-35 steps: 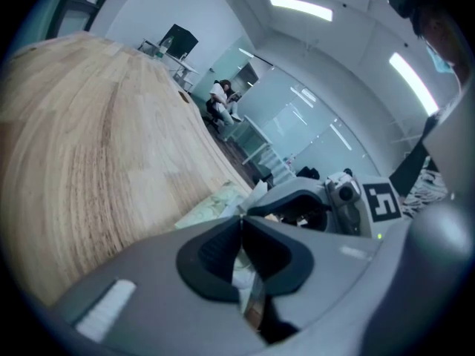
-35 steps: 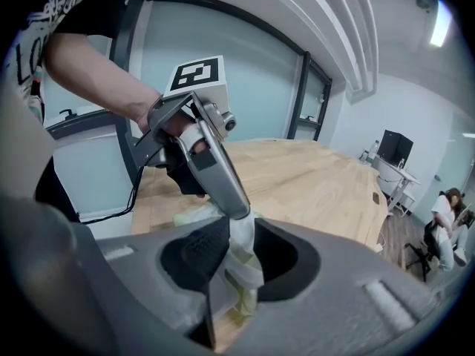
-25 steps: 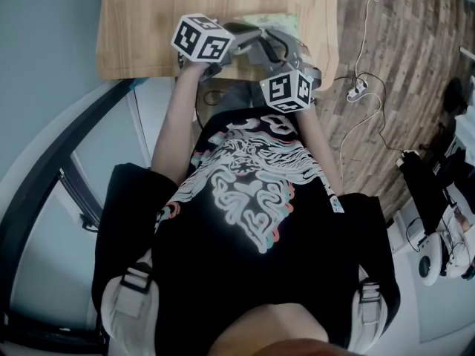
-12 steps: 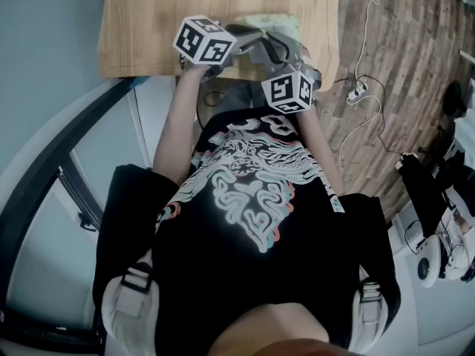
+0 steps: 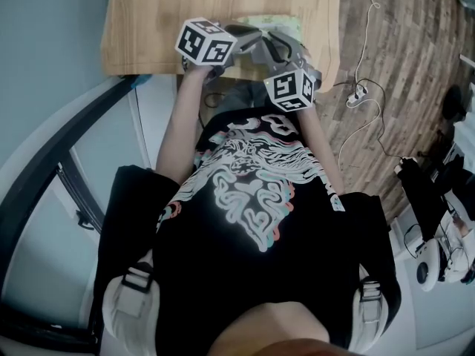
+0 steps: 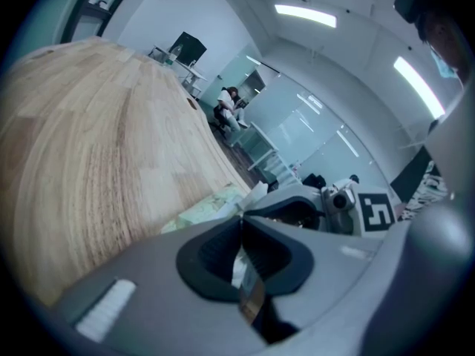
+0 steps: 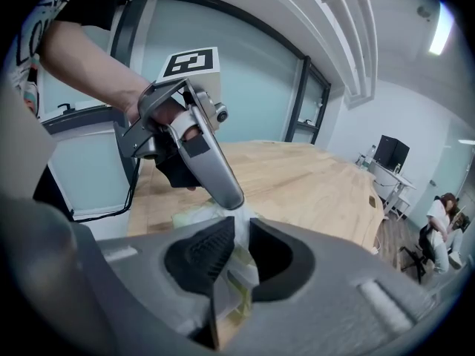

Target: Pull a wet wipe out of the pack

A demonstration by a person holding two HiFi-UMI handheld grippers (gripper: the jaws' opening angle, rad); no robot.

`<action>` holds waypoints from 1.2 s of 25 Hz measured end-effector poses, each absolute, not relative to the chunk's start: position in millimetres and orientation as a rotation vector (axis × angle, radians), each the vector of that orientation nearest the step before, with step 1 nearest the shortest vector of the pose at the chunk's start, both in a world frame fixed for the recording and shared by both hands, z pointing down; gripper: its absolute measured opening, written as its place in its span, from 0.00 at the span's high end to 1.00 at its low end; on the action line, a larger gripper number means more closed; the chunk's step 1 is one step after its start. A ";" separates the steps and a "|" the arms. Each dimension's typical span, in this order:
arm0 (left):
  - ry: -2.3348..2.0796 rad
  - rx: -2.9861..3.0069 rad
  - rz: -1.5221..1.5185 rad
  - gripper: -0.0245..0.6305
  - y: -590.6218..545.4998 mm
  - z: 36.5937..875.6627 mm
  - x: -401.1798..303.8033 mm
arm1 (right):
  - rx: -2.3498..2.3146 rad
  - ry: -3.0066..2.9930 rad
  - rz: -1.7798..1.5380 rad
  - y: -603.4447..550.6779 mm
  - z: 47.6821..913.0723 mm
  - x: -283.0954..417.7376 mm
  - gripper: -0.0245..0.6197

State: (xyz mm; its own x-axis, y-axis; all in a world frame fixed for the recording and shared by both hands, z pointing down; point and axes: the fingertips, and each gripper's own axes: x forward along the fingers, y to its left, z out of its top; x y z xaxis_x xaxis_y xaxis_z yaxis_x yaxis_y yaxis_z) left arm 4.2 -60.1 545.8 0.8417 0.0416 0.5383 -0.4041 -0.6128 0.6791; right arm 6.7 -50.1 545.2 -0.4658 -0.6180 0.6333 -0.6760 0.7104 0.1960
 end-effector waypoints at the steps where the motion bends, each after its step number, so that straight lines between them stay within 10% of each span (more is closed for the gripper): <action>1: -0.273 2.144 0.649 0.97 -60.6 545.5 2.6 | 0.983 -2.209 0.105 -50.0 545.1 7.4 0.87; 30: -0.335 2.129 0.633 0.97 -56.1 543.9 -8.7 | 0.974 -2.210 0.129 -46.7 549.6 11.5 0.94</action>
State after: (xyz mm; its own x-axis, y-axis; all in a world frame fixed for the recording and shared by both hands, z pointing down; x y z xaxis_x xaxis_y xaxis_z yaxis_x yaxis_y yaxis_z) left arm -8.7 -56.1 543.9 0.8347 -0.0099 0.5506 -0.4498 -0.5892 0.6712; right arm 11.5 -46.7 549.6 -0.4657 -0.6087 0.6423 -0.6795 0.7110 0.1811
